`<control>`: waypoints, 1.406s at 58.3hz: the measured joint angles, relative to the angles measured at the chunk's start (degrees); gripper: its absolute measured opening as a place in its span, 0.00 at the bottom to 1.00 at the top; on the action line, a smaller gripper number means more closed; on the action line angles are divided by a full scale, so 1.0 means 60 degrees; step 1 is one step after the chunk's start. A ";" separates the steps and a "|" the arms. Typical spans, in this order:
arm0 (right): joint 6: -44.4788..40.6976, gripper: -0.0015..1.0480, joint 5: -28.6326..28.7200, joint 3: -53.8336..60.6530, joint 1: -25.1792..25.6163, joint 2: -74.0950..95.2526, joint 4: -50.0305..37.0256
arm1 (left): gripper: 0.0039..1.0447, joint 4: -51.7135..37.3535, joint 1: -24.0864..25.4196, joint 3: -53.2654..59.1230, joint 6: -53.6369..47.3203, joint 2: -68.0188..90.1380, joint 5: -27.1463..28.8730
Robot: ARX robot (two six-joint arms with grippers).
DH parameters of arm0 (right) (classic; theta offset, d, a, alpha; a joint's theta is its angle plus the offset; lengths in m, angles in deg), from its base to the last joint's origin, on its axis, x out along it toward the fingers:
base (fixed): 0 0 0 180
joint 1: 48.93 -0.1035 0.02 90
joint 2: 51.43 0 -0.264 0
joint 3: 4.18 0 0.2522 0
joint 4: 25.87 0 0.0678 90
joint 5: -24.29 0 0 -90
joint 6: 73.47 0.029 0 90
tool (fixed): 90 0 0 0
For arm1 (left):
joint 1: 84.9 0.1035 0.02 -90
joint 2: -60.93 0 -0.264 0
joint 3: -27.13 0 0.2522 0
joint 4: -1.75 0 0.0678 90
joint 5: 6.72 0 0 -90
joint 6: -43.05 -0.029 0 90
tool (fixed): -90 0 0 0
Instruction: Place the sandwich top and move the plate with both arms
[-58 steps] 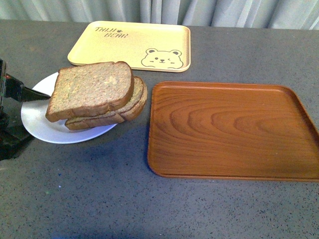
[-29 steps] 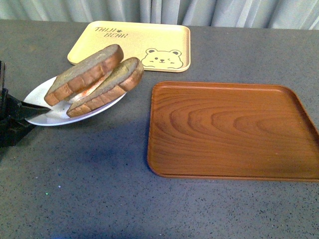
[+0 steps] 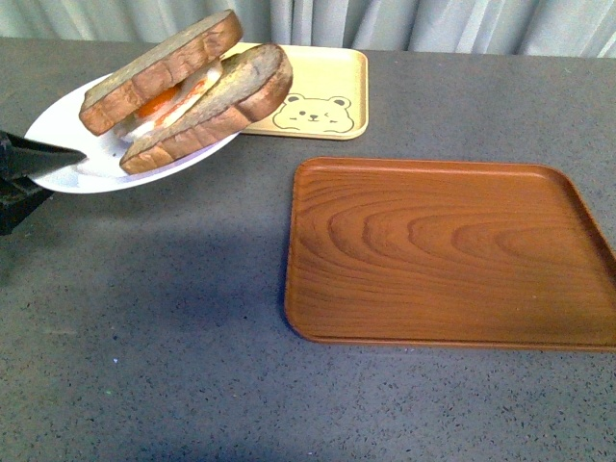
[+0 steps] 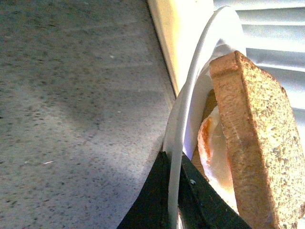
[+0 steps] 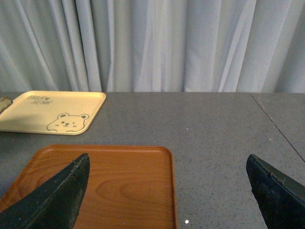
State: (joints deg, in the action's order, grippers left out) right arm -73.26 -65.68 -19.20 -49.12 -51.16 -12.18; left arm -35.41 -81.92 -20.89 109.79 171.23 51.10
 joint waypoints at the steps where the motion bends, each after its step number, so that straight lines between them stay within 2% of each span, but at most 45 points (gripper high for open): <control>1: 0.0000 0.91 0.0000 0.0000 0.0000 0.0000 0.0000 | 0.02 0.0095 -0.0055 -0.0091 -0.0036 -0.0022 -0.0007; 18: 0.0000 0.91 0.0000 0.0000 0.0000 0.0000 0.0000 | 0.02 0.1468 -0.0827 -0.2255 -0.0696 0.0324 0.0208; 34: 0.0000 0.91 0.0000 0.0000 0.0000 0.0000 0.0000 | 0.02 0.2983 -0.1486 -0.5074 -0.1282 0.2226 0.0484; 58: 0.0000 0.91 0.0000 0.0000 0.0000 0.0000 0.0000 | 0.02 0.4404 -0.1730 -0.8375 -0.1905 0.4510 0.0812; 82: 0.0000 0.91 0.0000 0.0000 0.0000 0.0000 0.0000 | 0.02 0.4969 -0.1851 -1.0003 -0.1898 0.5683 0.0994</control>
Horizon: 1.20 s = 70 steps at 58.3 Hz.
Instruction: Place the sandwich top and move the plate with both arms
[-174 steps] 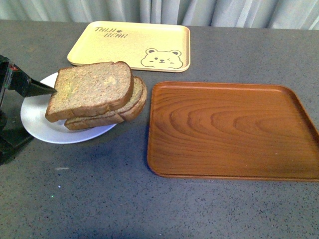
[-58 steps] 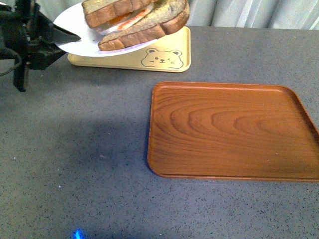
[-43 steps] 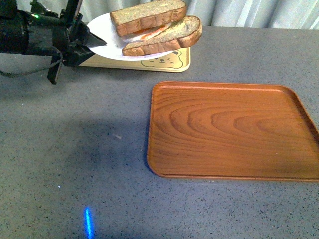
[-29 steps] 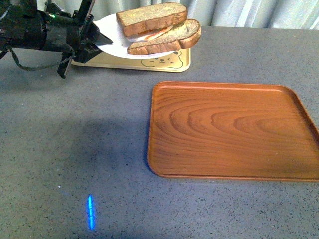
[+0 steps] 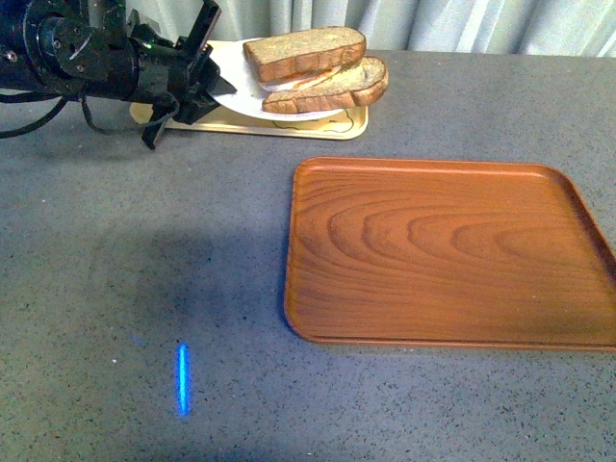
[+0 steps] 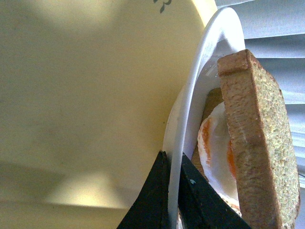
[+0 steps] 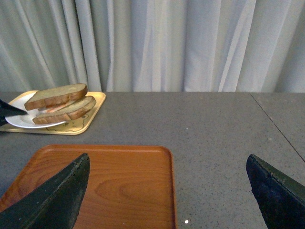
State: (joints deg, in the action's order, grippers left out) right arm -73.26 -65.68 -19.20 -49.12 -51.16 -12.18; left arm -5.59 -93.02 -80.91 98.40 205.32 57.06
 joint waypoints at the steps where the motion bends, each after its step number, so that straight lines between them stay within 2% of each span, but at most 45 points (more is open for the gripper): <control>1: 0.0000 0.91 0.0000 0.0000 0.0000 0.0000 0.0000 | 0.02 0.0018 -0.0007 -0.0040 0.0000 0.0036 0.0022; 11: 0.0000 0.91 0.0000 0.0000 0.0000 0.0000 0.0000 | 0.02 0.0076 -0.0018 -0.0255 0.0066 0.0277 0.0051; 17: 0.0000 0.91 0.0000 0.0000 0.0000 0.0000 0.0000 | 0.24 -0.0018 -0.0018 -0.0262 0.0175 0.0313 0.0044; 33: 0.0000 0.91 0.0000 0.0000 0.0000 0.0000 0.0000 | 0.62 -0.0801 0.0248 0.0521 0.0386 -0.0062 -0.0200; 44: 0.0000 0.91 0.0000 0.0000 0.0000 0.0000 0.0000 | 0.91 -0.1534 0.0922 0.1774 0.0492 -0.0907 -0.0335; 46: 0.0000 0.91 0.0000 0.0000 0.0000 0.0000 0.0000 | 0.93 -0.1679 0.1071 0.2029 0.0484 -0.1093 -0.0335; 57: 0.0000 0.91 0.0000 0.0000 0.0000 0.0000 0.0000 | 0.91 -0.2852 0.1974 0.4084 0.0138 -0.2750 -0.0120; 61: 0.0000 0.91 0.0015 0.0000 0.0000 0.0000 0.0004 | 0.80 -0.5173 0.2004 0.5402 -0.1927 -0.3490 0.1989; 63: 0.0000 0.91 0.0000 0.0000 0.0000 0.0000 0.0004 | 0.75 -0.6036 0.2014 0.6073 -0.3020 -0.3923 0.2696; 66: 0.0000 0.91 0.0000 0.0000 0.0000 0.0004 0.0004 | 0.66 -0.7020 0.2014 0.7122 -0.4801 -0.4703 0.3497; 70: 0.0000 0.91 0.0000 0.0000 0.0000 0.0000 0.0004 | 0.56 -0.7559 0.2011 0.7989 -0.6448 -0.5501 0.3712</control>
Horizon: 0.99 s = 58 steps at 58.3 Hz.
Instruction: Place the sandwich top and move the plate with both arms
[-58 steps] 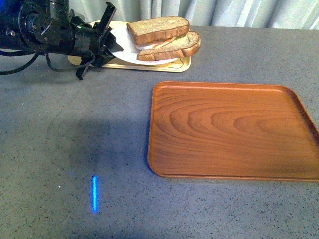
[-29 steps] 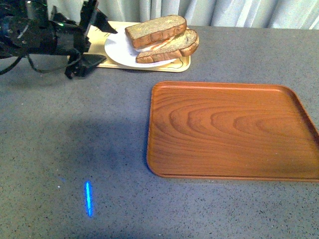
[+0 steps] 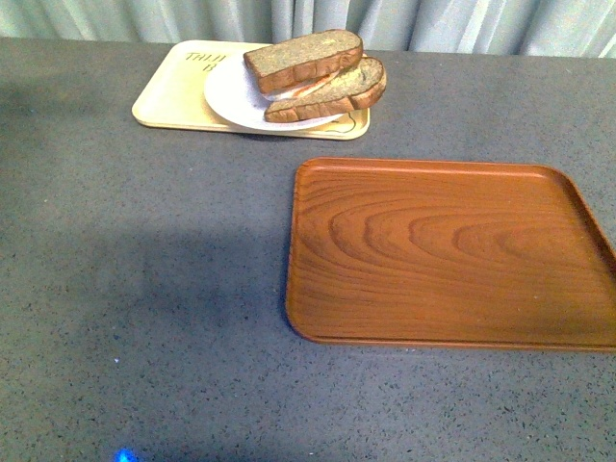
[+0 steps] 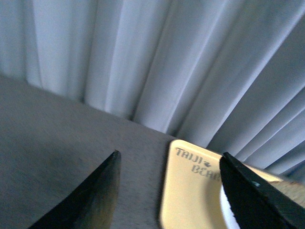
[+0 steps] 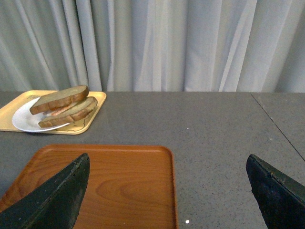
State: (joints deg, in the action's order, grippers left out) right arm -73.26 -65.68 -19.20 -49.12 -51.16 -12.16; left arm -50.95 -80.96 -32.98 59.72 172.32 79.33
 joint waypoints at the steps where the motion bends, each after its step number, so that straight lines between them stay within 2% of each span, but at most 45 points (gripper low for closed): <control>1: 0.0000 0.91 0.0000 0.0000 0.0000 -0.0004 0.0000 | 0.53 -0.0080 0.0000 0.0215 -0.0576 -0.0200 0.0033; 7: 0.0000 0.91 -0.0004 0.0000 0.0000 0.0000 -0.0004 | 0.36 -0.0277 -0.0069 0.1096 -0.1858 -0.0776 0.0098; 19: 0.0000 0.91 0.0000 0.0000 0.0000 0.0000 0.0000 | 0.01 -0.0138 -0.0157 0.2452 -0.2532 -0.1752 0.0175; 29: 0.0000 0.91 -0.0004 0.0000 0.0000 0.0000 0.0000 | 0.01 -0.0160 -0.0226 0.3198 -0.2612 -0.2841 0.0251; 33: 0.0000 0.91 0.0000 0.0000 0.0000 0.0000 0.0000 | 0.01 -0.0168 -0.0477 0.3585 -0.2634 -0.3111 0.0630; 58: 0.0000 0.91 0.0000 0.0000 0.0000 0.0000 0.0000 | 0.01 0.0007 -0.0648 0.5304 -0.2667 -0.5027 0.0663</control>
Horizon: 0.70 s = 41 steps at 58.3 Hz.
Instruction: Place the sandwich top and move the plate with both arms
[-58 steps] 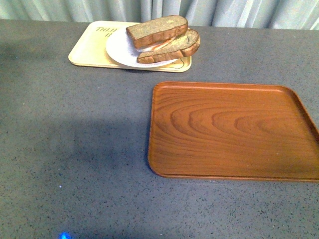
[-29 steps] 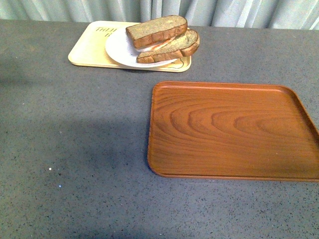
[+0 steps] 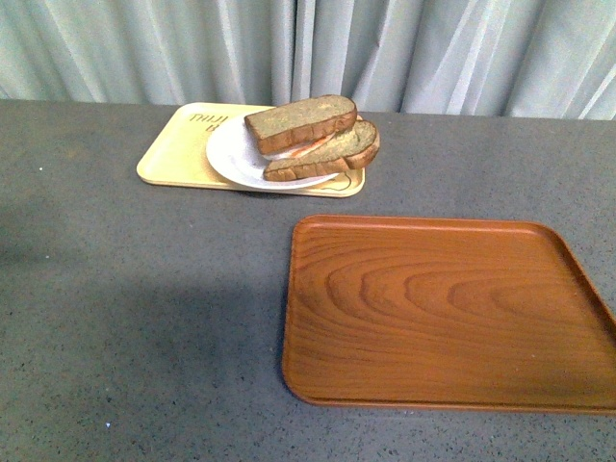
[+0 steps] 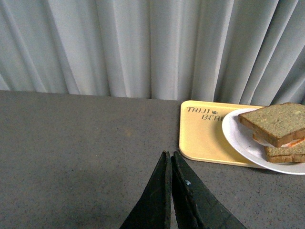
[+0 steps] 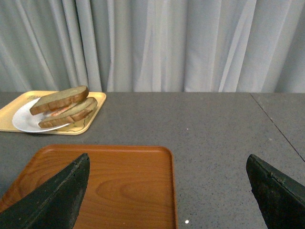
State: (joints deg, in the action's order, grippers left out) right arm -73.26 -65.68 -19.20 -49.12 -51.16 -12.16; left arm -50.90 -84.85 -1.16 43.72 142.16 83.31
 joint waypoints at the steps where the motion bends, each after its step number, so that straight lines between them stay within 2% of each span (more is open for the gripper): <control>1: 0.0000 0.91 -0.0004 0.0000 0.0000 0.0000 0.0000 | 0.01 0.0022 0.0000 0.0062 -0.0004 -0.0084 -0.0004; 41: 0.0000 0.91 -0.0004 0.0000 0.0000 0.0000 0.0000 | 0.01 0.1781 0.0000 0.1643 -0.0007 -0.3413 -0.0004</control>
State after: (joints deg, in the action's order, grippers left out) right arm -73.26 -65.70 -19.20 -49.12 -51.16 -12.16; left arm -40.22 -84.85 8.70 43.67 121.68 83.29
